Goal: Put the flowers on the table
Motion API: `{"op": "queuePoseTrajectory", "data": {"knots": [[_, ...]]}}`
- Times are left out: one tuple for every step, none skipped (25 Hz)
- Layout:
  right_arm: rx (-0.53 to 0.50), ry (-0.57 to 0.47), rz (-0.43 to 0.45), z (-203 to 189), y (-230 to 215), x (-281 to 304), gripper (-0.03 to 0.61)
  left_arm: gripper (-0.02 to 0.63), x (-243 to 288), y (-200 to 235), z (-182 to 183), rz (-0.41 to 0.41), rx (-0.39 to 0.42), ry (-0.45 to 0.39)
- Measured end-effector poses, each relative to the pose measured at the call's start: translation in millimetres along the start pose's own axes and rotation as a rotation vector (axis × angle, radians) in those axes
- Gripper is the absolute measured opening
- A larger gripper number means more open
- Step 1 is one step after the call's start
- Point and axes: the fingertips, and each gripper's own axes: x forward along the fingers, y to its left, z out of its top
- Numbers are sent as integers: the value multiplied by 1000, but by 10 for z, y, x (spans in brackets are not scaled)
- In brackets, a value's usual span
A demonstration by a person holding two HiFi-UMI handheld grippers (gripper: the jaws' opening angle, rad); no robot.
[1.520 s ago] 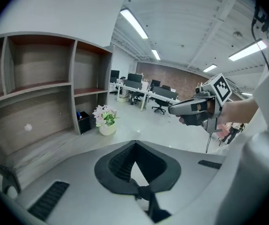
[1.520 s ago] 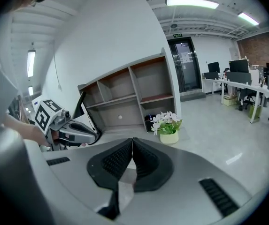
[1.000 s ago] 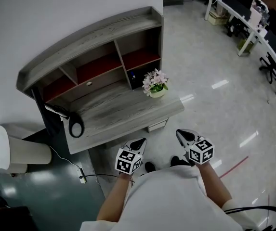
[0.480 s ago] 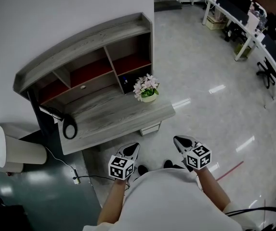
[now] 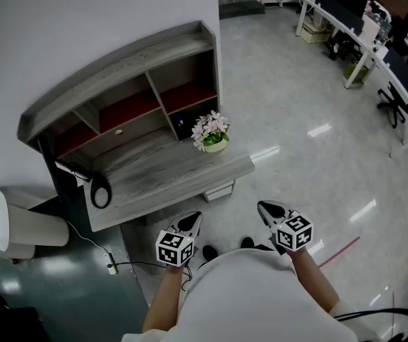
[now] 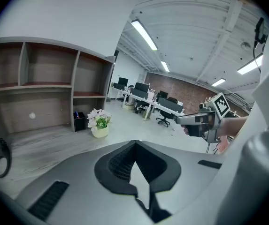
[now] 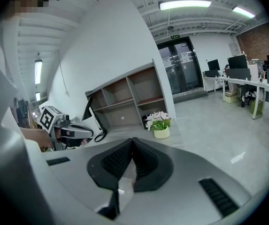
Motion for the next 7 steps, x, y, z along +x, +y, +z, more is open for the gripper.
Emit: {"op": "queuePoseTrajectory", "data": {"knots": [[3,0,-1,-2,-12,-8,18,9,11,1,4,0,6,2],[5,-2,-1,0,-19,-20,18,9,23,3,9,0,12,4],[7,-5,0,5,-23,-33,18,9,35,3,17,0,17,6],[8,-9,1,11,-27,-48,18,9,43,1,27,-1,22,7],[10,-13,1,17,-31,-61,18,9,49,-3,38,-2,25,6],[13,-16,1,21,-35,-74,18,9,51,-8,47,-2,27,6],[15,-19,1,24,-38,-86,18,9,53,-12,57,-3,29,5]]}}
